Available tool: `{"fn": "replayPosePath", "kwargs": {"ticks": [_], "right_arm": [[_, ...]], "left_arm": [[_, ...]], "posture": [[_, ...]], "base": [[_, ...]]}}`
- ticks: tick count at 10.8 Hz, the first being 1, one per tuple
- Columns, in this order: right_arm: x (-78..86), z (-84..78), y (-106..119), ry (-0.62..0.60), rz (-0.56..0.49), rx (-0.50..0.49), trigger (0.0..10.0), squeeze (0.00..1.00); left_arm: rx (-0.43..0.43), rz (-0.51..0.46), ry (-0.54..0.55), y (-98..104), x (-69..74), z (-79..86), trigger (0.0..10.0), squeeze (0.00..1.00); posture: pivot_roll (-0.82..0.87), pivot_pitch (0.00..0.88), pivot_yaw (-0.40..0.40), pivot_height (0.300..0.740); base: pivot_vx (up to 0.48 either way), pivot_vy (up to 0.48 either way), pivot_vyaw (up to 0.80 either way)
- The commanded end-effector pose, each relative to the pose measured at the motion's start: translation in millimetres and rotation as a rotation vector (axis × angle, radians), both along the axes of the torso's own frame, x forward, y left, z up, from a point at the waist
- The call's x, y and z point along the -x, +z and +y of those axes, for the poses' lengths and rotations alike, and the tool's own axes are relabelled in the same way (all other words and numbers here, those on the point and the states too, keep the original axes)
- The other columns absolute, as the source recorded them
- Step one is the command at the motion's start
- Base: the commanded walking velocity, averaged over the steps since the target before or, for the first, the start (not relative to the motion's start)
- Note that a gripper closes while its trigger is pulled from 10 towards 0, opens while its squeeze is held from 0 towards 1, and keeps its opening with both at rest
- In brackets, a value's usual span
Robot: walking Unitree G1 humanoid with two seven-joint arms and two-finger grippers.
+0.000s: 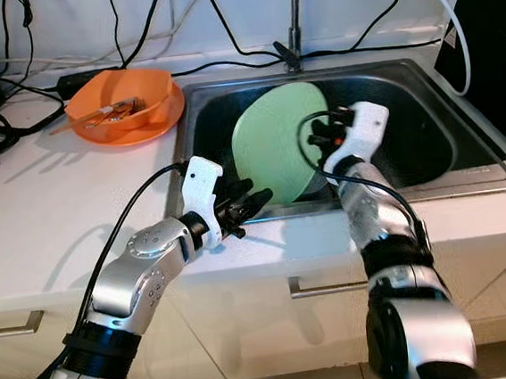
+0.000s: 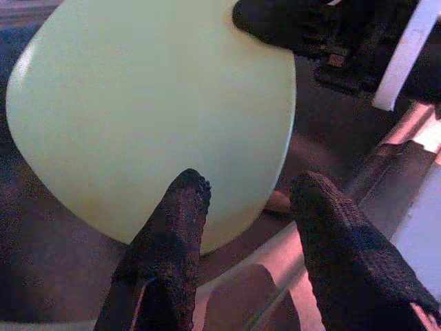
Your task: Kitchen organization
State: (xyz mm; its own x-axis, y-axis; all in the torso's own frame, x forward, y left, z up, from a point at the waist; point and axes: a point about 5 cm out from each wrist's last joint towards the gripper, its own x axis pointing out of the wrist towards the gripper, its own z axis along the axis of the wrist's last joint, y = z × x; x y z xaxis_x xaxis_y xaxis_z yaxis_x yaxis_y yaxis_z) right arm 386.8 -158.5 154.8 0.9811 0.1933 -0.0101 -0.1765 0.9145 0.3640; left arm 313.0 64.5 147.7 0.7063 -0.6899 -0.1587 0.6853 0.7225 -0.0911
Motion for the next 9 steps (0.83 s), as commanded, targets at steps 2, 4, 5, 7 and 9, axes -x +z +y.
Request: {"fn": "replayPosePath", "kwargs": {"ticks": [2,4,5,7,9], "right_arm": [[-7.7,3.1,15,0.026,-0.045,0.057,10.0,0.0],[-11.2,9.5,13,0.055,-0.025,0.129,10.0,0.0],[-12.1,11.7,10,0.063,-0.006,0.144,10.0,0.0],[-12.1,18.7,3,0.099,0.031,0.219,10.0,0.0],[-12.0,22.2,-2,0.112,0.053,0.252,10.0,0.0]], "left_arm": [[-0.035,-0.002,-0.009,0,2.4,2.3,10.0,0.0],[-0.056,-0.001,-0.014,-1,4.3,3.3,10.0,0.0],[-0.065,0.002,-0.016,-2,5.0,3.1,10.0,0.0],[-0.076,-0.001,-0.023,-2,5.8,2.5,10.0,0.0],[-0.078,0.001,-0.017,-2,6.5,3.5,10.0,0.0]], "posture": [[0.1,0.0,0.025,0.74],[0.1,0.0,0.021,0.74],[0.1,0.0,0.02,0.74],[0.11,0.0,0.016,0.74],[0.12,0.0,0.01,0.74]], "base": [[0.0,0.0,0.0],[0.0,0.0,0.0],[0.0,0.0,0.0],[0.0,0.0,0.0],[0.0,0.0,0.0]]}}
